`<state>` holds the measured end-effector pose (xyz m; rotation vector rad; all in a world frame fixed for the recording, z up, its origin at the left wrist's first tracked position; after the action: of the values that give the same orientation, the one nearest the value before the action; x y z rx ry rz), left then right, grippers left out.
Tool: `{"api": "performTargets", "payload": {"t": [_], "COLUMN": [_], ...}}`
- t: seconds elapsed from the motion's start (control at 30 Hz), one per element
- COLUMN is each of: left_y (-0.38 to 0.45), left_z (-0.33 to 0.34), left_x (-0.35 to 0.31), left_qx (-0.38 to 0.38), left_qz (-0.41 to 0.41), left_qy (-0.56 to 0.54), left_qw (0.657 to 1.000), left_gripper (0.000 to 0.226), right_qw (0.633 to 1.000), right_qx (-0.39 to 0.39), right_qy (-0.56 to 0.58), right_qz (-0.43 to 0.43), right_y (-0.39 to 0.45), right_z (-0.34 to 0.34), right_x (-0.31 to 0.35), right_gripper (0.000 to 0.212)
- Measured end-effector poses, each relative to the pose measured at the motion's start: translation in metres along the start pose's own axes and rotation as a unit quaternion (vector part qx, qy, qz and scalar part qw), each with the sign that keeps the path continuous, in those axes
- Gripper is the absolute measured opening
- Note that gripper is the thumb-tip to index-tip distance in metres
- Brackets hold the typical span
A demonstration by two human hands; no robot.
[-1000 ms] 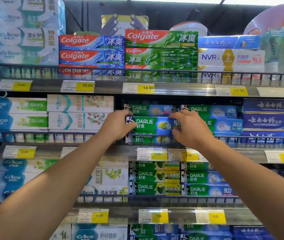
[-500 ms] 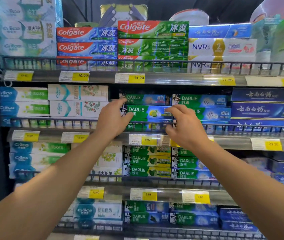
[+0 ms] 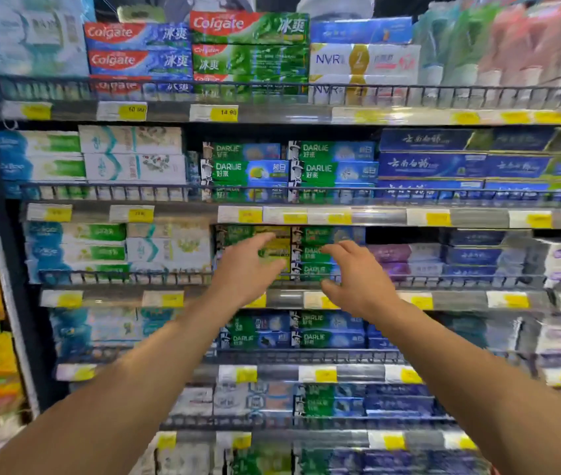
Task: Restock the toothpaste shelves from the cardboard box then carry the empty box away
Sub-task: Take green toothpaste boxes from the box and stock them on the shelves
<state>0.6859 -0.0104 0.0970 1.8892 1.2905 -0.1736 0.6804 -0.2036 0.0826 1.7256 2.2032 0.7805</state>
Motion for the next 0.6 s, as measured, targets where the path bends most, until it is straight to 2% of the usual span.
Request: {"api": "performTargets", "payload": {"t": [0.33, 0.6], "left_y": [-0.165, -0.286], "left_z": [0.137, 0.265], "left_x": [-0.055, -0.119], "left_qx": [0.167, 0.276], "left_qz": [-0.049, -0.094], "left_qy": [-0.050, -0.080], "left_qw": [0.984, 0.953], "left_gripper": [0.062, 0.059], "right_qw": [0.986, 0.959], "right_qx": [0.137, 0.224], "right_qy": [0.011, 0.021], "right_qz": [0.090, 0.173], "right_y": [-0.213, -0.392], "right_z": [0.027, 0.041], "right_x": [-0.080, -0.185], "right_gripper": [0.063, 0.061]}}
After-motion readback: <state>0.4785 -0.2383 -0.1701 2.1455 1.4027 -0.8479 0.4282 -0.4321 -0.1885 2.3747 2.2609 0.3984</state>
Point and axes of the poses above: each hand's wrist, its own y-axis towards the middle knuckle, its own z-axis out of the palm, x = y × z, the point moved 4 cm from there along y, towards the middle knuckle, and after that the axes turned 2 degrees about -y, right-handed, at the moved point
